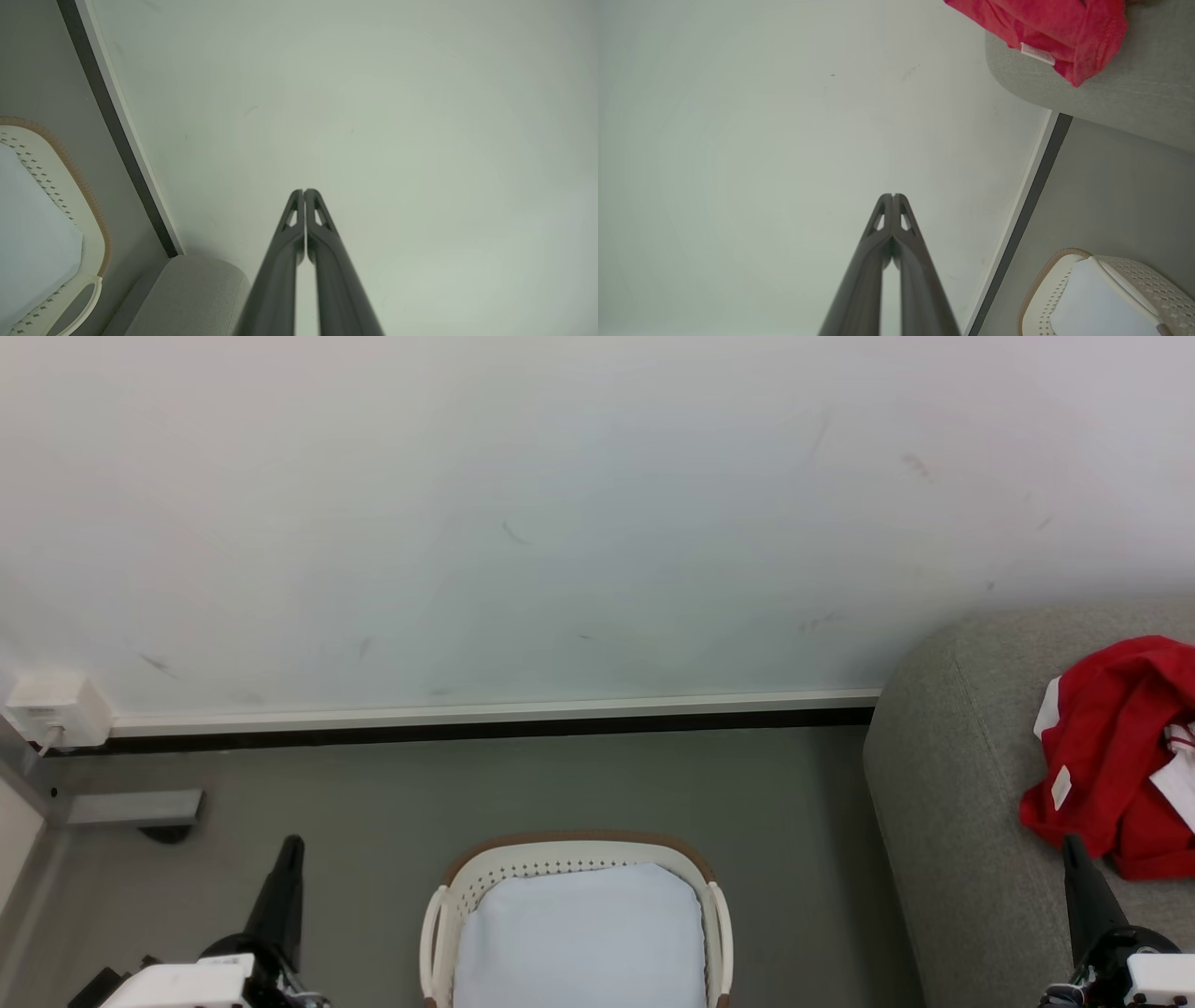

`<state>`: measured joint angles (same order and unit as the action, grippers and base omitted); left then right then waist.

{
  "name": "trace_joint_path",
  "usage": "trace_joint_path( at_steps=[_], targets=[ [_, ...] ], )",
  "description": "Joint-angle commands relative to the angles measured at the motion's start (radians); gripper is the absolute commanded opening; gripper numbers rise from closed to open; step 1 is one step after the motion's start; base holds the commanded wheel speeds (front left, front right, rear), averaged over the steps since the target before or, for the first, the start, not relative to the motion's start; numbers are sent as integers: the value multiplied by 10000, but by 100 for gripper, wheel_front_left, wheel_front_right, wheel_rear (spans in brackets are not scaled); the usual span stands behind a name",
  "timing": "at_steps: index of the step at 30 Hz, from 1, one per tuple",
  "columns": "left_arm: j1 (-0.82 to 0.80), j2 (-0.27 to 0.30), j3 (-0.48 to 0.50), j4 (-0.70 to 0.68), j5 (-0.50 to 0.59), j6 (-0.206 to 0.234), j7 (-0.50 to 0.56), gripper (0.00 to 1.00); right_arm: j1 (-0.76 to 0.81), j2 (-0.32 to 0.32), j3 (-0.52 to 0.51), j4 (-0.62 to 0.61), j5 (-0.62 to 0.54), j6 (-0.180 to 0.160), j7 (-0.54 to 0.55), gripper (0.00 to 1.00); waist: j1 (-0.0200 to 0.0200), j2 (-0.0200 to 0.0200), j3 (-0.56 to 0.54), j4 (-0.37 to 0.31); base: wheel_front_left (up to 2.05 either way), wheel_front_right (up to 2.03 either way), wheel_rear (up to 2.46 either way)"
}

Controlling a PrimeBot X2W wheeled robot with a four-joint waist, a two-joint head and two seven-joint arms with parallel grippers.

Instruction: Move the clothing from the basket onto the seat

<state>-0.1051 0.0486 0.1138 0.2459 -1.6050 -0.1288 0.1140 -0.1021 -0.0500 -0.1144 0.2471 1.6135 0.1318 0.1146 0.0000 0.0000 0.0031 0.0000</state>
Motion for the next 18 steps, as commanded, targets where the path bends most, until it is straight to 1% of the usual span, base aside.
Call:
trace_joint_path(
  at_steps=[1,18],
  targets=[
    [-69,23,2,-32,-148,-38,36,0,-114,-5,-41,-47,-28,-21,38,0,0,0,0,0,0,0,0],
    [-69,23,-1,-33,-148,-38,36,0,-114,-4,-41,-47,-27,-21,37,0,0,0,0,0,0,0,0]
  ],
)
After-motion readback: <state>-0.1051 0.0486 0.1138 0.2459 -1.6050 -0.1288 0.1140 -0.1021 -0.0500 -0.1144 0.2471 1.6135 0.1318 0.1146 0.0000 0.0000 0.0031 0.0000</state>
